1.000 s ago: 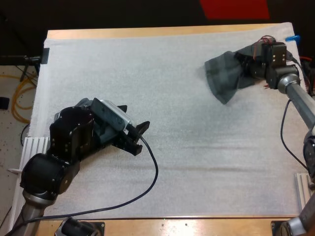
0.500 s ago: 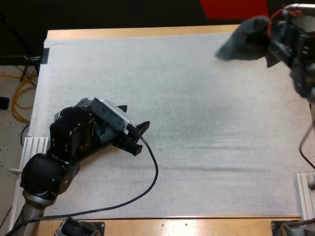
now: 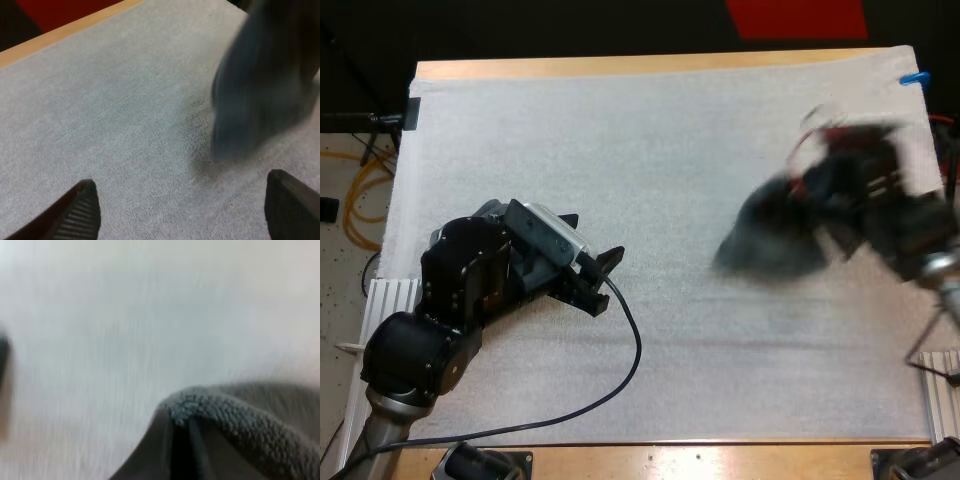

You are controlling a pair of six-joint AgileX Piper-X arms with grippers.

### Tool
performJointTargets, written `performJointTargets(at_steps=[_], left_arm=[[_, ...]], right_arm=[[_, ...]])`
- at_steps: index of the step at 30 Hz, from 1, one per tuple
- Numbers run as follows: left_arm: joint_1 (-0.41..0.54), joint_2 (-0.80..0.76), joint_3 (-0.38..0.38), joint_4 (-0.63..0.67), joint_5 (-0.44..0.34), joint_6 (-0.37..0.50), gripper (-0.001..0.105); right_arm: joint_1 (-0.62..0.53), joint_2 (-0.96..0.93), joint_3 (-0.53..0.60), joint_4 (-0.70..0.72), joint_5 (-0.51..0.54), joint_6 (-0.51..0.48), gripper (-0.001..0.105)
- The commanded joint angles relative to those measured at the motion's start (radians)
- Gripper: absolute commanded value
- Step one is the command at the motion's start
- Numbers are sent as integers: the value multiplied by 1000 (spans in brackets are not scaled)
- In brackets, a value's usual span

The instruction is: Pick towel from pile fold and stack

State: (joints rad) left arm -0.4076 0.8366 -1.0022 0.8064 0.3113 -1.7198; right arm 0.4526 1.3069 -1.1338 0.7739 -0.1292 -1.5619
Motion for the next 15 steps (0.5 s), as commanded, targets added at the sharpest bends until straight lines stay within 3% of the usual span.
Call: performJointTargets(at_steps=[1, 7, 15], left_arm=[[-5, 1, -9, -5, 7, -11, 67], [-5, 1, -9, -5, 7, -11, 67], [-5, 1, -9, -5, 7, -11, 67]], right_arm=[[45, 22, 56, -17, -12, 72, 0], [269, 77, 159, -21, -85, 186, 0], [498, 77, 162, -21, -109, 197, 0]])
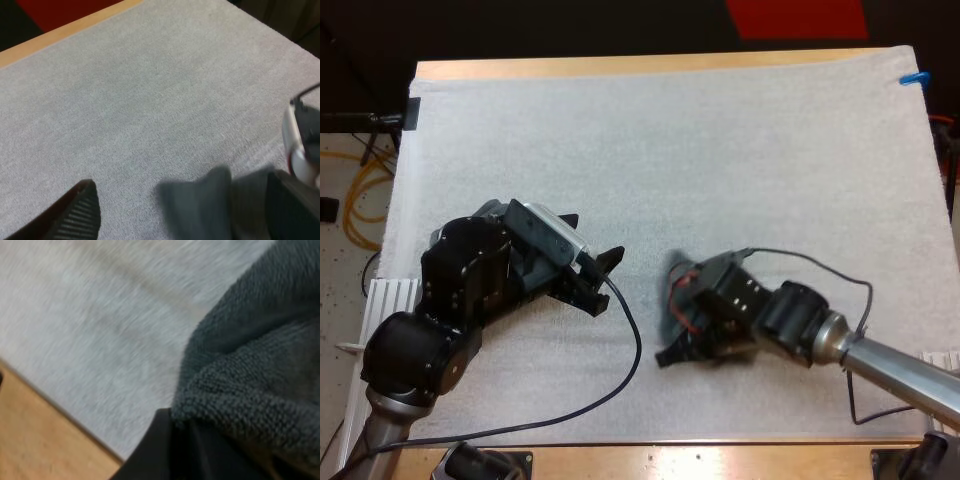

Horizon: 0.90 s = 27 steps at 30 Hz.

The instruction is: Pick towel from pile fold and stack

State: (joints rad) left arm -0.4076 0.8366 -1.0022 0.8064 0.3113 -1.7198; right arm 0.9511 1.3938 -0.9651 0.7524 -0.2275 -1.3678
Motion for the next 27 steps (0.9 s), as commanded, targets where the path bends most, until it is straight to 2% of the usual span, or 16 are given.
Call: performJointTargets(at_steps=[1, 2, 4, 5, 7, 9, 10, 17, 27], left_arm=[[-5, 1, -9, -5, 7, -11, 67], [-5, 1, -9, -5, 7, -11, 67], [-5, 1, -9, -5, 7, -11, 67], [-5, 1, -9, -5, 7, -9, 67], [-5, 1, -9, -5, 7, -9, 67], [-5, 1, -9, -5, 7, -9, 67], [-5, 1, -9, -5, 7, -9, 67], [-5, 1, -9, 15, 7, -9, 67], [-5, 1, -7, 133, 7, -3, 67]], right_arm=[[17, -10, -7, 0, -10, 3, 2], [23, -10, -7, 0, -10, 3, 5], [30, -10, -7, 0, -13, 3, 26], [29, -10, -7, 0, -16, 3, 31], [29, -18, -10, 10, -17, 3, 58], [29, -30, -13, 22, -15, -9, 75], [29, -43, -12, 28, 0, -21, 79], [5, -109, -12, 56, 216, -61, 79], [-310, 12, 52, 82, 132, -140, 79]])
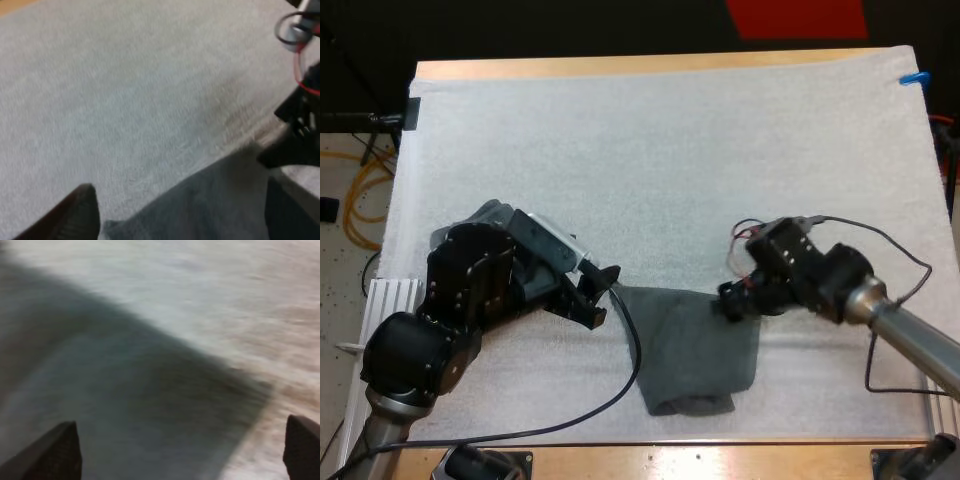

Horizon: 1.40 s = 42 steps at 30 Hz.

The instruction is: Pick towel from pile fold and stack

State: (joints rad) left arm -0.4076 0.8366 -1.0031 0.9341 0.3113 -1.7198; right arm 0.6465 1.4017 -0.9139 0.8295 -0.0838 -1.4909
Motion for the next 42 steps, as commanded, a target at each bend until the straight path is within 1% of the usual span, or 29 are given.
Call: performJointTargets(at_steps=[1, 4, 6, 8, 10, 13, 20, 22, 23, 25, 26, 28, 29, 30, 32, 33, 35, 37, 38, 39, 40, 41, 42], left_arm=[[-5, 1, -6, 15, 7, -3, 67], [-5, 1, -6, 36, 7, -3, 67], [-5, 1, -6, 41, 7, -3, 67], [-5, 1, -6, 40, 7, -3, 67], [-5, 1, -6, 40, 7, -3, 67], [-5, 1, -6, 40, 7, -3, 67], [-5, 1, -6, 40, 7, -3, 67], [-5, 1, -6, 40, 7, -3, 67], [-5, 1, -6, 40, 7, -3, 67], [-5, 1, -6, 40, 7, -3, 67], [-5, 1, -6, 40, 7, -3, 67], [-5, 1, -6, 40, 7, -3, 67], [-5, 1, -6, 40, 7, -3, 67], [-5, 1, -6, 40, 7, -3, 67], [-5, 1, -6, 40, 7, -3, 67], [-5, 1, -6, 40, 7, -3, 67], [-5, 1, -6, 40, 7, -3, 67], [-5, 5, -6, 33, 7, 5, 67], [-5, 9, -6, 30, 7, 5, 67], [-5, 16, -6, 21, 7, 9, 65], [-5, 28, -6, 6, 7, 9, 63], [-5, 34, -4, -3, 7, 9, 61], [-5, 52, -1, -20, 7, 9, 57]], right_arm=[[-31, 28, 4, 5, -12, -17, 79], [-66, 79, 5, 0, -51, -60, 79], [-68, 109, 5, -10, -63, -78, 79], [-67, 133, 5, -19, -78, -83, 75], [-65, 168, 5, -22, -78, -84, 66], [-65, 209, 5, -31, -70, -84, 61], [-65, 258, 5, -87, -70, -82, 61], [-65, 265, 5, -106, -70, -82, 59], [-65, 265, 5, -106, -70, -82, 56], [-65, 265, 5, -109, -67, -82, 39], [-65, 265, 5, -109, -59, -82, 33], [-65, 265, 5, -109, -30, -82, 10], [-65, 265, 5, -109, -22, -82, 7], [-65, 265, 5, -109, -12, -84, 0], [-65, 265, 5, -103, 1, -93, 0], [-65, 265, 5, -91, 5, -121, 0], [-65, 260, 5, -51, 49, -157, 0], [-65, 246, 5, 16, 152, -197, 0], [-65, 240, 5, 33, 186, -204, 0], [-65, 230, 5, 63, 252, -229, 0], [-65, 219, 5, 85, 302, -255, 0], [-65, 214, 5, 91, 318, -268, 0], [-65, 204, 5, 102, 359, -290, 0]])
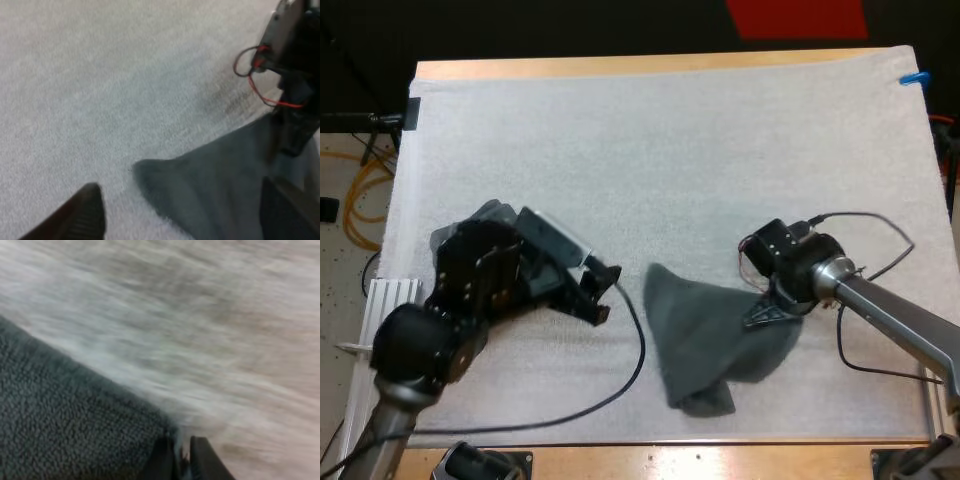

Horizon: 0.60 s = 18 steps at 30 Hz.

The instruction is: Pick towel from pile fold and stack

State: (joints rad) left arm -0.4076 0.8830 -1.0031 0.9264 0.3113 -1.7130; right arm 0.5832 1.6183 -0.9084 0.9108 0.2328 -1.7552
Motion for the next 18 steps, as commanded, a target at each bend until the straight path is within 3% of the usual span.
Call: performJointTargets(at_steps=[1, 9, 11, 14, 18], left_arm=[[-5, 28, 0, -21, 7, 2, 53], [-7, 248, -3, -92, 163, 6, 51], [-19, 302, -4, -126, 162, 6, 55], [-58, 387, -7, -189, 143, 11, 70], [-129, 507, -6, -267, 11, 11, 74]], right_arm=[[-1, -23, -1, 26, 73, -34, 0], [-1, -69, 1, 33, 200, -36, 0], [-1, -73, 1, 49, 200, -33, 0], [-1, -73, 7, 68, 197, 20, 0], [-1, -73, 16, 67, 197, 30, 0]])
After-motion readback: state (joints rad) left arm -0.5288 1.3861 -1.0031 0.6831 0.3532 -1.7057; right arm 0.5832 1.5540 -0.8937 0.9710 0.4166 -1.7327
